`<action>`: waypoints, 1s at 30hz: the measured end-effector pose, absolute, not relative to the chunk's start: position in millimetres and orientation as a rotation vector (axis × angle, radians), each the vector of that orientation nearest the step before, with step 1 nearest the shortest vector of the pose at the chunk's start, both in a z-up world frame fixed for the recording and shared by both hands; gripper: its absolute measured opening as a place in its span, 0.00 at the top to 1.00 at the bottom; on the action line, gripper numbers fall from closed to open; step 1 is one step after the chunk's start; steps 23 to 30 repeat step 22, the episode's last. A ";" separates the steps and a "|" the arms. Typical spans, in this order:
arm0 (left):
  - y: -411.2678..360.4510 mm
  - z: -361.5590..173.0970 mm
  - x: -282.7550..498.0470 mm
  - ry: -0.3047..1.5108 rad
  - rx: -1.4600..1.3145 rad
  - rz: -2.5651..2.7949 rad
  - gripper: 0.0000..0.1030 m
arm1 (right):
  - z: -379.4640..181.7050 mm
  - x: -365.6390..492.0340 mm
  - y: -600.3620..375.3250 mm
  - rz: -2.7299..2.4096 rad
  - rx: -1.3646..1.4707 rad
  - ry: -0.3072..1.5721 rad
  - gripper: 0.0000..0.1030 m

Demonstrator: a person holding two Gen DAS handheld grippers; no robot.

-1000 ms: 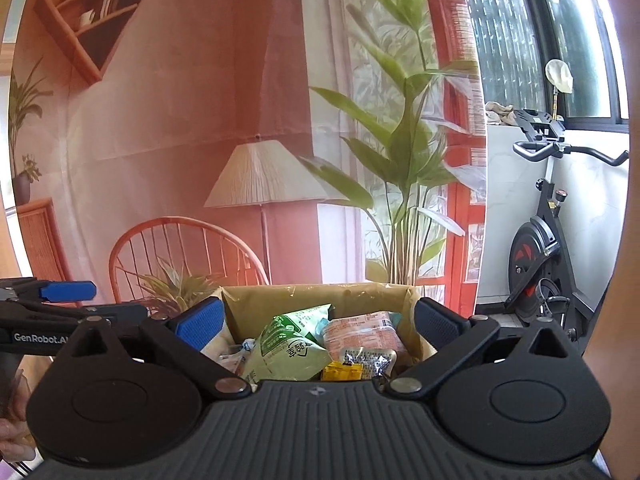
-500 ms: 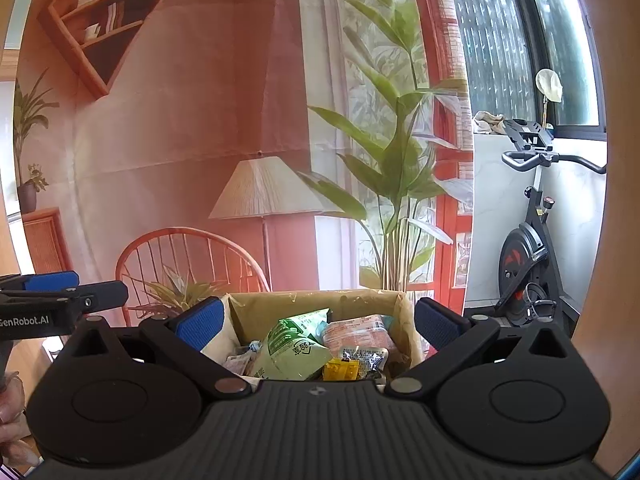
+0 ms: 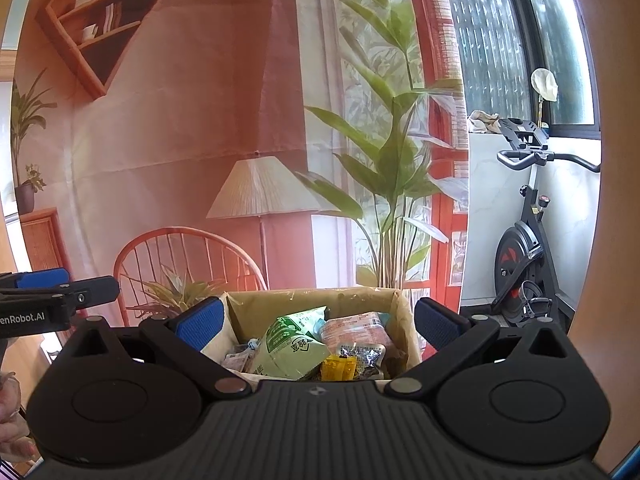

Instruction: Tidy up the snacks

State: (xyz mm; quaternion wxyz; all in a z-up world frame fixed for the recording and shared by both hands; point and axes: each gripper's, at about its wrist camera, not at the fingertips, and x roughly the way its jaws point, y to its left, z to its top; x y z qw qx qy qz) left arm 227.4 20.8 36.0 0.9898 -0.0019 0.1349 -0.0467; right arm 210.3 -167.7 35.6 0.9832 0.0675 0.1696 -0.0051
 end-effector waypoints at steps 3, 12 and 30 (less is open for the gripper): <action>21.0 35.9 227.8 0.271 -0.006 -0.094 0.09 | 35.8 210.8 -167.2 -0.010 0.131 0.340 0.00; 19.3 34.9 225.0 0.272 0.001 -0.082 0.09 | 35.6 210.3 -167.0 -0.010 0.132 0.341 0.00; 18.2 33.7 225.1 0.269 0.002 -0.079 0.10 | 33.1 209.0 -168.2 -0.011 0.133 0.345 0.00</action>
